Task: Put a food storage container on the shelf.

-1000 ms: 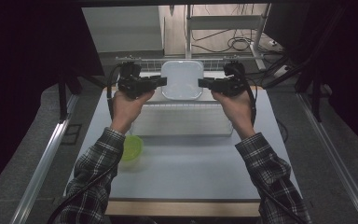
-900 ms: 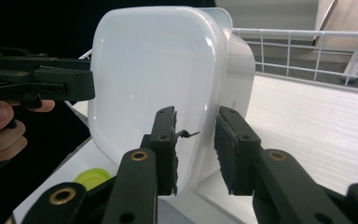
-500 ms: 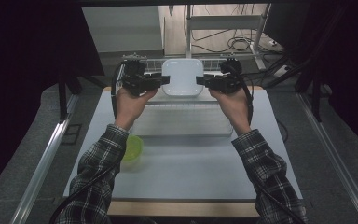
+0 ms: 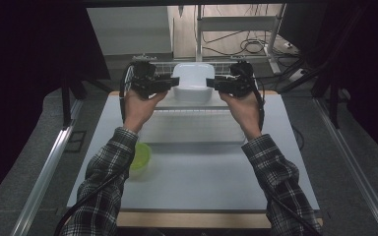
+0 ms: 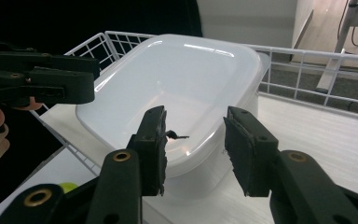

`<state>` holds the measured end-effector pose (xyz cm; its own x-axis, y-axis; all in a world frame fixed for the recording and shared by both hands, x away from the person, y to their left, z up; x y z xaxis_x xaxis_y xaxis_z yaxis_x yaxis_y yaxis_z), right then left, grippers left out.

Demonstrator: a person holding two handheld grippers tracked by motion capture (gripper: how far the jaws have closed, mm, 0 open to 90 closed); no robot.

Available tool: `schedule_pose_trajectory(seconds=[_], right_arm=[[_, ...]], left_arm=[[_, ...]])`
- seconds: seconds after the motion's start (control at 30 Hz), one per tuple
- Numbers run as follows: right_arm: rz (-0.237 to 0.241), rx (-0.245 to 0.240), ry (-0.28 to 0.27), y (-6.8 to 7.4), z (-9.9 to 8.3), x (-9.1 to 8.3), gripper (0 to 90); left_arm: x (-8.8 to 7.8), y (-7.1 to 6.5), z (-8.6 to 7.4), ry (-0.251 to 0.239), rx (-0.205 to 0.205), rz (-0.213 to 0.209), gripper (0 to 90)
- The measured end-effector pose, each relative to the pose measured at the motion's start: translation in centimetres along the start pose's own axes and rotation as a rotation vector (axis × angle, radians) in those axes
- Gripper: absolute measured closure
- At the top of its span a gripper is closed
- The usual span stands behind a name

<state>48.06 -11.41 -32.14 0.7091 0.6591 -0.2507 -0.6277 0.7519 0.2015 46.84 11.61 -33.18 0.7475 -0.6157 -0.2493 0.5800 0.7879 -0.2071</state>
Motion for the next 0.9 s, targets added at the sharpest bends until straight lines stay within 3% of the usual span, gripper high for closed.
schedule_pose_trajectory(seconds=[0.23,0.4,0.7,0.83,0.9], right_arm=[[-0.02,0.002,-0.01,-0.4,0.1,0.4,55.6],[-0.034,-0.016,-0.021,-0.4,0.3,0.3,57.8],[0.004,-0.014,-0.033,-0.2,0.5,-0.9,60.9],[0.029,-0.031,-0.029,0.2,0.1,-1.7,54.8],[0.033,-0.038,-0.029,0.2,-0.2,-2.1,50.5]], left_arm=[[0.0,0.0,0.0,-0.002,-0.005,-0.004,56.6],[-0.1,-0.1,0.0,-0.006,0.026,0.003,54.9],[-1.5,-1.0,0.1,-0.037,0.046,-0.041,46.0],[-2.5,-2.0,-0.2,-0.038,0.089,-0.089,39.4],[-2.9,-2.3,-0.8,-0.03,0.131,-0.088,36.7]])
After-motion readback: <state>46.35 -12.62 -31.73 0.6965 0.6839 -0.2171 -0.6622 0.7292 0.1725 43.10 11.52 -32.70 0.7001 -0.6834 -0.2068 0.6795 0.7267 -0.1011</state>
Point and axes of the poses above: each handheld gripper's, and its own axes: x roughly forward along the jaws, z roughly out of its top, y roughly to its left, the point moved 4 cm from there along x, roughly forward along the jaws, and after that the axes turned 12 degrees about -y, right-handed, at the moved point
